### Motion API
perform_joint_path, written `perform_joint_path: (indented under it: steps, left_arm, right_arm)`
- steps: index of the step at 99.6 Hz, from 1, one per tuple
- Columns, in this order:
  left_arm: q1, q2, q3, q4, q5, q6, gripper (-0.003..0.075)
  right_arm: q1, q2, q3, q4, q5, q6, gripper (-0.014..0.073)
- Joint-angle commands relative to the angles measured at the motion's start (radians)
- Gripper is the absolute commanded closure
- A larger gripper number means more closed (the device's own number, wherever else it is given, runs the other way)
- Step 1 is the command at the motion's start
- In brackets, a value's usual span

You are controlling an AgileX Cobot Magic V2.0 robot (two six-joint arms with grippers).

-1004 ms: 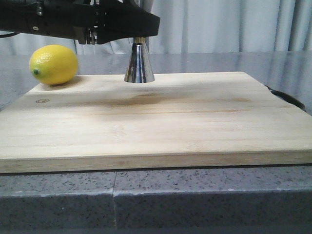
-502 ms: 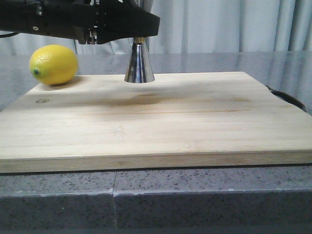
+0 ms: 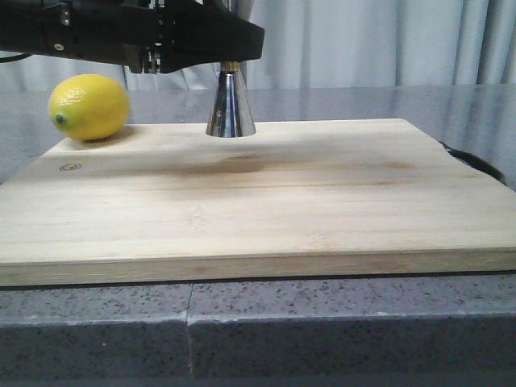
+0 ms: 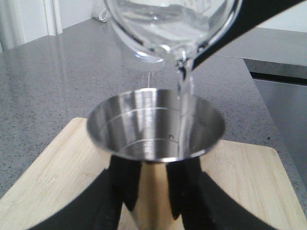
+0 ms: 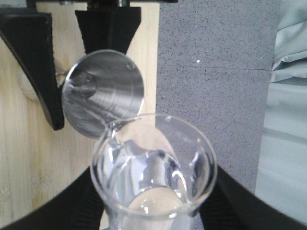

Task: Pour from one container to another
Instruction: 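Tilt the beaker with the right gripper, pouring liquid into the jigger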

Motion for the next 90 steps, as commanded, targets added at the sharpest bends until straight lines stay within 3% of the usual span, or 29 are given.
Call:
perform_joint_path:
  steps: [1,90]
  left_arm:
    - [-0.01,-0.04,-0.03,-0.084,0.101,-0.008,0.0498]
    - [-0.01,-0.04,-0.03,-0.084,0.101,-0.008,0.0498]
  right_arm:
    - [0.002,-0.038,-0.036,-0.039,-0.061,-0.012,0.0314]
    - [0.002,-0.038,-0.036,-0.087,-0.111,-0.076,0.0314]
